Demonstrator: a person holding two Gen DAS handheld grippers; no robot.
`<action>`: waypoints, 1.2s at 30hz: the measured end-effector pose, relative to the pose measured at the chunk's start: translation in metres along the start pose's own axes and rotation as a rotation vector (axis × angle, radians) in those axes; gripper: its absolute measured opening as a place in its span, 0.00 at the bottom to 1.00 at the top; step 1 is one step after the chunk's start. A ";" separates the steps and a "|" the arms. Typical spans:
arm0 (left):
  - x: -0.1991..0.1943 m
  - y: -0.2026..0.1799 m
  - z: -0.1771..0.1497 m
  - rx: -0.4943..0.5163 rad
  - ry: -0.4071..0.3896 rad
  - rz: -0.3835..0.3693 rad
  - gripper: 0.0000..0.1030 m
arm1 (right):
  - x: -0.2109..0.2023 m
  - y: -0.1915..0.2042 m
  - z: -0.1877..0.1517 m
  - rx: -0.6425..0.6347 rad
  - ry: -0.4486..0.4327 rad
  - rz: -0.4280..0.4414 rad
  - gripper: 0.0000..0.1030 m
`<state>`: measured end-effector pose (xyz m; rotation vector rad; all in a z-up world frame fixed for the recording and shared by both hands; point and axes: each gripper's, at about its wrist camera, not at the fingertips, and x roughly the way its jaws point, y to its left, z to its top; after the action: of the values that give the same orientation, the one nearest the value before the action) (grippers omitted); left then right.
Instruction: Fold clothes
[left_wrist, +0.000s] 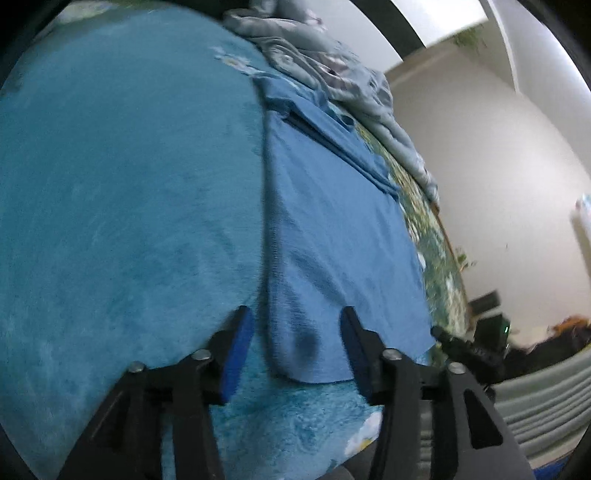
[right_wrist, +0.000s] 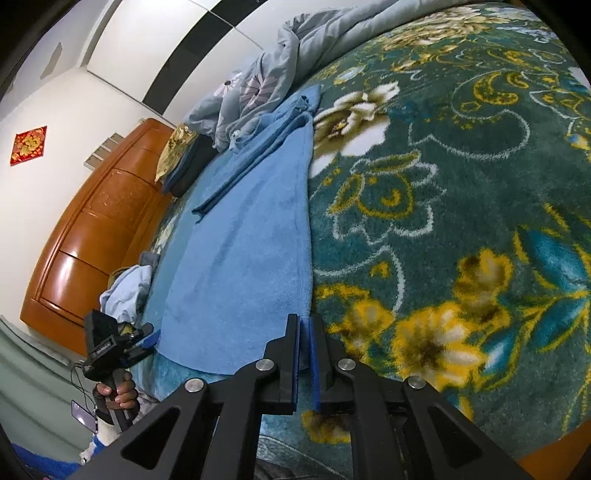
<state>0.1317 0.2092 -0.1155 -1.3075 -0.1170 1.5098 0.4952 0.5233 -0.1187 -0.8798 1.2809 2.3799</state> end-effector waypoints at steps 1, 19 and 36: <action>0.002 -0.003 0.001 0.013 0.005 0.006 0.64 | 0.001 -0.001 0.001 0.006 -0.001 0.008 0.07; 0.023 -0.014 0.016 0.020 0.053 -0.061 0.61 | 0.013 0.002 0.000 -0.003 0.033 0.098 0.14; 0.013 0.017 0.024 -0.159 -0.010 -0.347 0.06 | 0.007 0.012 0.016 -0.003 0.014 0.294 0.05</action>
<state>0.1058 0.2245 -0.1255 -1.3262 -0.4556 1.2290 0.4778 0.5299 -0.1086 -0.7549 1.5034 2.5997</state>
